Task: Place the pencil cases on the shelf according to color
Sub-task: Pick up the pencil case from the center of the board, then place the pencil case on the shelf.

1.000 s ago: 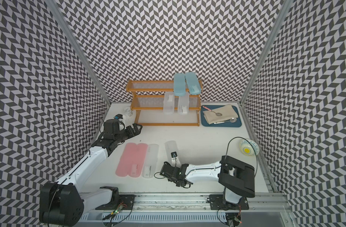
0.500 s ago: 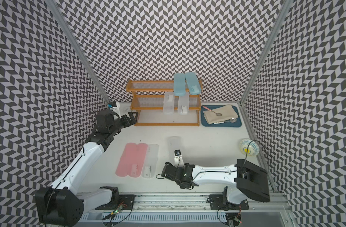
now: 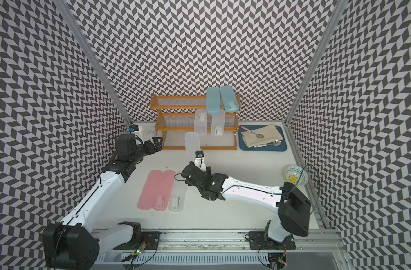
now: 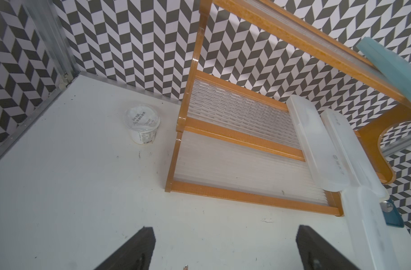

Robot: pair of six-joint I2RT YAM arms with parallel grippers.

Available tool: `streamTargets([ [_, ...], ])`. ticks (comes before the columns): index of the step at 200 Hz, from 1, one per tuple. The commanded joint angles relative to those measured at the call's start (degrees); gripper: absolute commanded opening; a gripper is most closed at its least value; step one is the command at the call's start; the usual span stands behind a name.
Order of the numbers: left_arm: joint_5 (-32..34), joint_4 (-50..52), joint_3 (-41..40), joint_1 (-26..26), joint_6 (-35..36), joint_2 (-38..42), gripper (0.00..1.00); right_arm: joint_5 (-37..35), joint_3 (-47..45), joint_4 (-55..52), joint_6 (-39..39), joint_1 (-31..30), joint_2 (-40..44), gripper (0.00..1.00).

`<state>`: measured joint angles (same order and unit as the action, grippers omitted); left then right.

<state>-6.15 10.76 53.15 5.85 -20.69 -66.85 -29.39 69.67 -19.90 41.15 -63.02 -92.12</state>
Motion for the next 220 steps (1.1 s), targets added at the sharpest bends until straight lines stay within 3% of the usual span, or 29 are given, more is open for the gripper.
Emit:
streamTargets([
  [1, -3.3, -1.5, -0.2, -0.4, -0.2, 0.2, 1.0, 3.9, 6.6, 6.6, -4.5, 2.1, -6.1, 0.73],
  [56, -5.2, -1.5, 0.3, -1.6, -0.8, -1.4, 1.0, 3.5, 31.8, -1.9, -7.0, 7.9, -26.1, 0.73],
  [126, -8.8, -1.5, 0.4, -2.4, -1.5, -2.7, 0.99, 5.5, 50.3, -3.0, -8.5, 12.7, -38.6, 0.73],
  [169, -9.2, -1.8, -0.3, -2.8, -1.5, -1.9, 1.0, 4.3, 56.1, -4.8, -9.1, 15.4, -42.6, 0.74],
  [220, -10.2, -1.4, 0.2, -2.9, -1.5, -2.8, 1.0, 6.9, 55.1, -2.4, -9.1, 17.5, -42.4, 0.75],
])
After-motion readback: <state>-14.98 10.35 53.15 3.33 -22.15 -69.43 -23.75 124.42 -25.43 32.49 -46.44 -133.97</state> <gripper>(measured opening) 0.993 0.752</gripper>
